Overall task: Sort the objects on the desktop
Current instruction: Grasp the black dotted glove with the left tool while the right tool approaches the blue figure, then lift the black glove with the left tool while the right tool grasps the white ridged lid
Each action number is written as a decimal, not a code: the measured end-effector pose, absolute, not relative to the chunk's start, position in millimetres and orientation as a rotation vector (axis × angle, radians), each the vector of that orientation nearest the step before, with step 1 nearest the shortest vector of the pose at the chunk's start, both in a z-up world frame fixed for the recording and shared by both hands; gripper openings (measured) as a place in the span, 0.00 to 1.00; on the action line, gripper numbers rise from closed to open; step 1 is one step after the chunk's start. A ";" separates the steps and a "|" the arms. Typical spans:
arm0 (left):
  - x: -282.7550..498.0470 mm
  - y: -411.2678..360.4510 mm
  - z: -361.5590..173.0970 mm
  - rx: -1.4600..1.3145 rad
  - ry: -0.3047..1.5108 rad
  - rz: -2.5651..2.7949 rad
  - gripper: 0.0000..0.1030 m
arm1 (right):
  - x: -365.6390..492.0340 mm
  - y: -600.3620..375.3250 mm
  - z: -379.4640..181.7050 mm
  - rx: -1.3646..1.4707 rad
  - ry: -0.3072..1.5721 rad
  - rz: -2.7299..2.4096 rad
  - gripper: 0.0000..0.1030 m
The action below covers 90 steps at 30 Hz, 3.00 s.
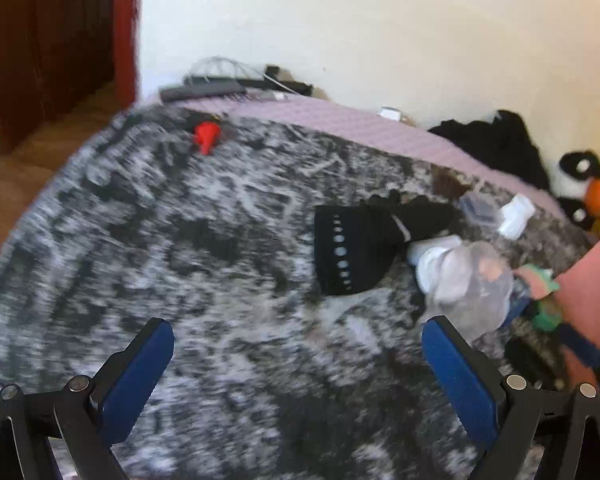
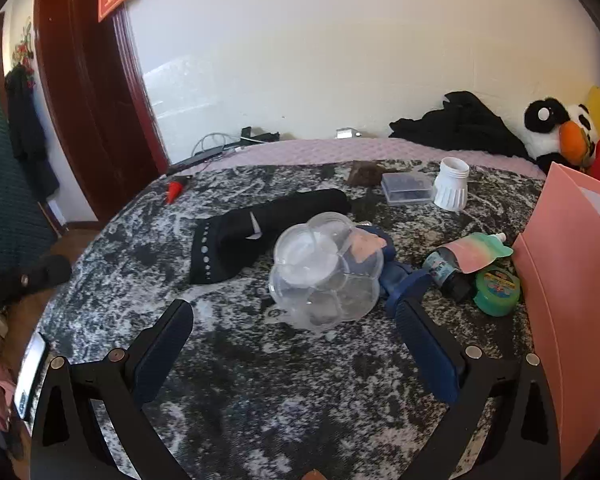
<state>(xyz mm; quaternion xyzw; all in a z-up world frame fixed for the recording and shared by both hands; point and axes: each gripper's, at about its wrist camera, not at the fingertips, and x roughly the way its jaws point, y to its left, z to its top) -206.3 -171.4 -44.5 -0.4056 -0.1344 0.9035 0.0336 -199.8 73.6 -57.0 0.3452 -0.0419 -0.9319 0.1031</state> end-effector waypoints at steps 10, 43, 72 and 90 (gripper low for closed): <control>-269.4 -146.5 -71.6 -1.240 -0.579 2.622 0.99 | -214.9 82.5 -74.4 1.024 -0.047 -2.753 1.00; -325.6 -146.7 -101.0 -1.257 -0.610 2.706 0.49 | -276.2 84.0 -104.3 1.145 -0.062 -2.709 0.97; -158.8 -201.4 6.6 -1.068 -0.508 2.849 0.49 | -234.6 152.3 -109.5 1.219 -1.028 -2.336 0.96; -250.9 -149.8 -65.1 -1.208 -0.285 2.706 0.49 | -290.0 134.7 -141.7 1.192 -1.282 -2.247 0.97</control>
